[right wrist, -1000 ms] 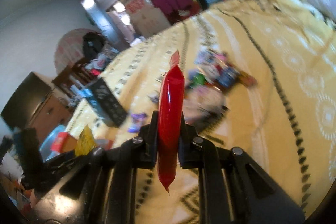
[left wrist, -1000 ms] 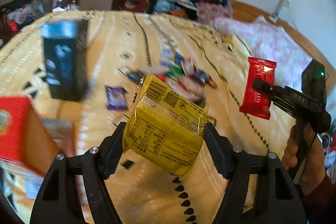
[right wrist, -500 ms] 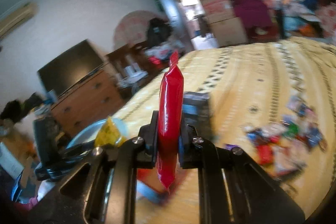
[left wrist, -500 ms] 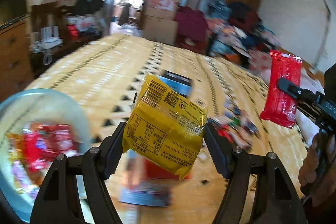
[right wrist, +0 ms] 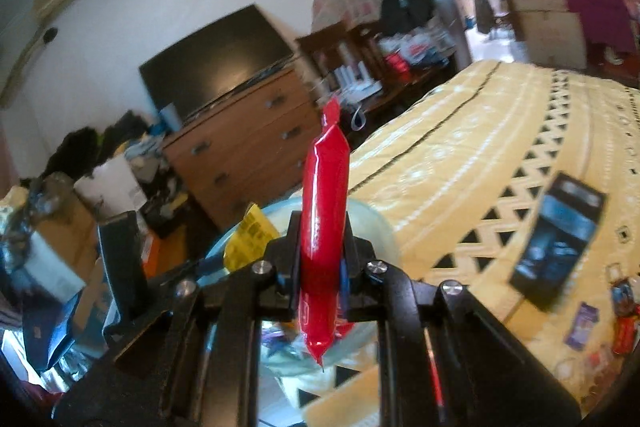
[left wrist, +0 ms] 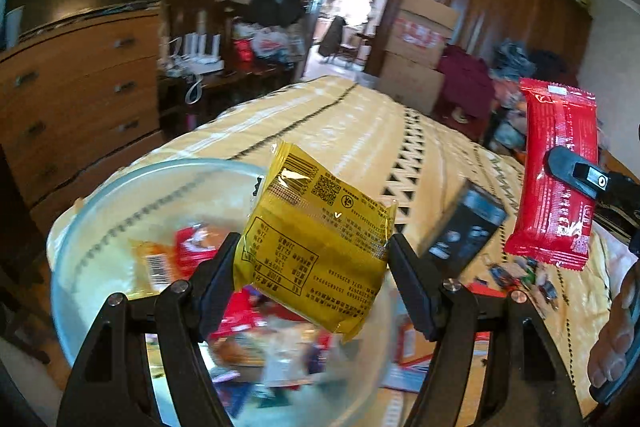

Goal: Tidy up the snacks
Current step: 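Carry both packets over the glass bowl and release them inside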

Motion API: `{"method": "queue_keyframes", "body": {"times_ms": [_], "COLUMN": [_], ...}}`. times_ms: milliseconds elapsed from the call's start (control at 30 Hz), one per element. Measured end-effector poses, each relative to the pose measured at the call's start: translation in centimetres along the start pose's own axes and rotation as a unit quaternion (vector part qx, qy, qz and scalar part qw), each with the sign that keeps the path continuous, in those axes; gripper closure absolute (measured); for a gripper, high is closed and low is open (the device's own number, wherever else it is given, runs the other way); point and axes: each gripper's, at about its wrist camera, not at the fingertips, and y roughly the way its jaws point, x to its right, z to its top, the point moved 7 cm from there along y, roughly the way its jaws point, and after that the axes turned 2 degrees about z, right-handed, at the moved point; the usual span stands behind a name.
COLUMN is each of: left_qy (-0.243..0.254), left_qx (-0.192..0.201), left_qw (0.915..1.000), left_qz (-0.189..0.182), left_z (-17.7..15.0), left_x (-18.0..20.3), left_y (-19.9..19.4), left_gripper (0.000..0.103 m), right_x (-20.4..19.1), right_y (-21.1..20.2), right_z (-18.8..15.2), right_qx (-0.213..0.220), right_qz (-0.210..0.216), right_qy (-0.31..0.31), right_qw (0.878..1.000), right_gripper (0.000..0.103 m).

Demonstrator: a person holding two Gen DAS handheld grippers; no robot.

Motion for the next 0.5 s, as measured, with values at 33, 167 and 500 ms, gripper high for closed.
{"method": "queue_keyframes", "body": {"times_ms": [33, 167, 500], "left_qy": [-0.004, -0.018, -0.044], "left_qx": [-0.001, -0.008, -0.03], "left_qw": [1.0, 0.9995, 0.9979], "left_qz": [0.005, 0.026, 0.037], "left_z": [-0.4, -0.8, -2.1], "left_x": [-0.7, -3.3, -6.9], "left_y": [-0.2, 0.5, 2.5], "left_gripper": [0.029, 0.029, 0.029], "right_x": [-0.4, -2.6, -4.2], "right_y": [0.8, 5.2, 10.8], "right_z": [-0.1, -0.9, -3.0], "right_qx": [-0.007, -0.047, -0.105], "right_qz": [0.002, 0.007, 0.003], "right_qy": [-0.002, -0.02, -0.036], "right_qw": [1.0, 0.999, 0.994], "right_gripper": [0.088, 0.088, 0.088]}}
